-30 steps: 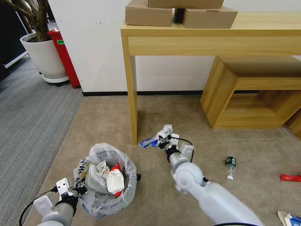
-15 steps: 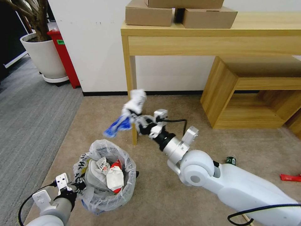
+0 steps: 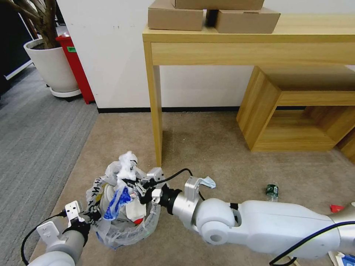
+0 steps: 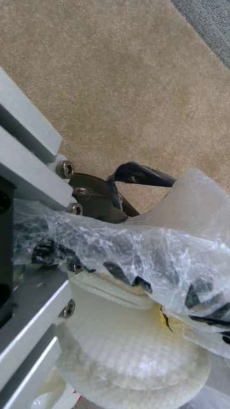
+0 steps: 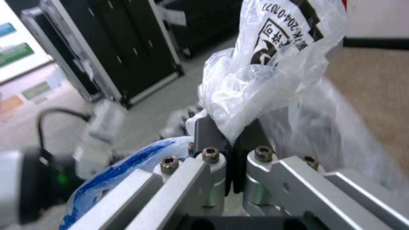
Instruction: Pick up the trash bin and place the garbage on the floor into it.
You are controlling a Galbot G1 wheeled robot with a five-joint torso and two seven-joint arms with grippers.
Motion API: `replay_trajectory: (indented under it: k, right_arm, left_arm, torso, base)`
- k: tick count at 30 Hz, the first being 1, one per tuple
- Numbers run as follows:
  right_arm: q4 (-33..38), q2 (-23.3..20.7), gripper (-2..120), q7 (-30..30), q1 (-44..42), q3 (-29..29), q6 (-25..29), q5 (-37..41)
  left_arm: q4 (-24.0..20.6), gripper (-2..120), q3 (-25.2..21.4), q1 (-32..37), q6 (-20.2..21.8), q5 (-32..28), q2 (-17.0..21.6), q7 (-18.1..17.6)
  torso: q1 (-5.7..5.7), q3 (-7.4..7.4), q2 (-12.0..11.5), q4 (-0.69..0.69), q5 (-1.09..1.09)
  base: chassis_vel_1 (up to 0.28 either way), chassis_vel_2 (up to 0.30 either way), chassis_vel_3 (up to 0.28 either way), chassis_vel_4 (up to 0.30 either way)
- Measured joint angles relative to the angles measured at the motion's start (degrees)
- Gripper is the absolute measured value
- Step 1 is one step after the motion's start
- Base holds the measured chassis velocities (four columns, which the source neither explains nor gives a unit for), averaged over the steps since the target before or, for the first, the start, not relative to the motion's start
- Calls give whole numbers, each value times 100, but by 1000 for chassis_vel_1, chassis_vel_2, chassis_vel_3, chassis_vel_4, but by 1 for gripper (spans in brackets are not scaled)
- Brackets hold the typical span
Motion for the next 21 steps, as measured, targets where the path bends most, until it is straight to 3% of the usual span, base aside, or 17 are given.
replay_trajectory:
  k: [21]
  right_arm:
    - [-662, 895, 0, 824, 51, -508, -489, -130]
  left_arm:
    - [-140, 0, -13, 149, -40, 44, -88, 35]
  torso:
    - [0, 0, 0, 1, 0]
  base:
    - [0, 0, 0, 0]
